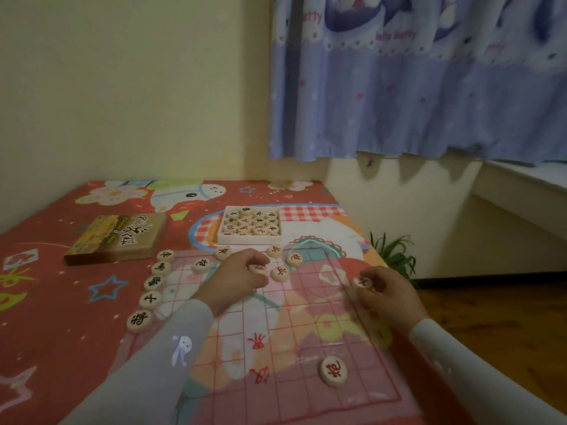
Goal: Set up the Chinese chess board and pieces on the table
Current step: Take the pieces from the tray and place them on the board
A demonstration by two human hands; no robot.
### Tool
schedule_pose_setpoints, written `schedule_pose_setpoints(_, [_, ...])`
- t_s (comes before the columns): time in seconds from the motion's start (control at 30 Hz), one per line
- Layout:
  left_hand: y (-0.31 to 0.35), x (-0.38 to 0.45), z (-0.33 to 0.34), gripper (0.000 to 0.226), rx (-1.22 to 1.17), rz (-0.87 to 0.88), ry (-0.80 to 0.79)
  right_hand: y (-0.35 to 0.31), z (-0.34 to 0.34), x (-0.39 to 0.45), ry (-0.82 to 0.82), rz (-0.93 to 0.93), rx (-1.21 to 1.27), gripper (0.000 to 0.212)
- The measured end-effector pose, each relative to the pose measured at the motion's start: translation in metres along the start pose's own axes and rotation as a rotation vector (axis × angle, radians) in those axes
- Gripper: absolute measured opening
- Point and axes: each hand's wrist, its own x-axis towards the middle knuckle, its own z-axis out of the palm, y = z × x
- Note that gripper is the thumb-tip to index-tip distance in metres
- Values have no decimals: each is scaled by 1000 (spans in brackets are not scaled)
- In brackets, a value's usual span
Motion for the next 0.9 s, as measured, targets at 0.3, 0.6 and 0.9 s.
schedule_pose_setpoints(0.3, [3,0,14,32,15,7,-58,-5,11,4,-41,0,-80,17])
schedule_pose_setpoints(0.6, [-3,-4,23,34,51,-7,-83,-4,28,16,-113,-5,-107,14])
schedule_pose_setpoints(0.9, [8,-8,44,53,137,170,-94,-50,40,10,-96,-109,185,15])
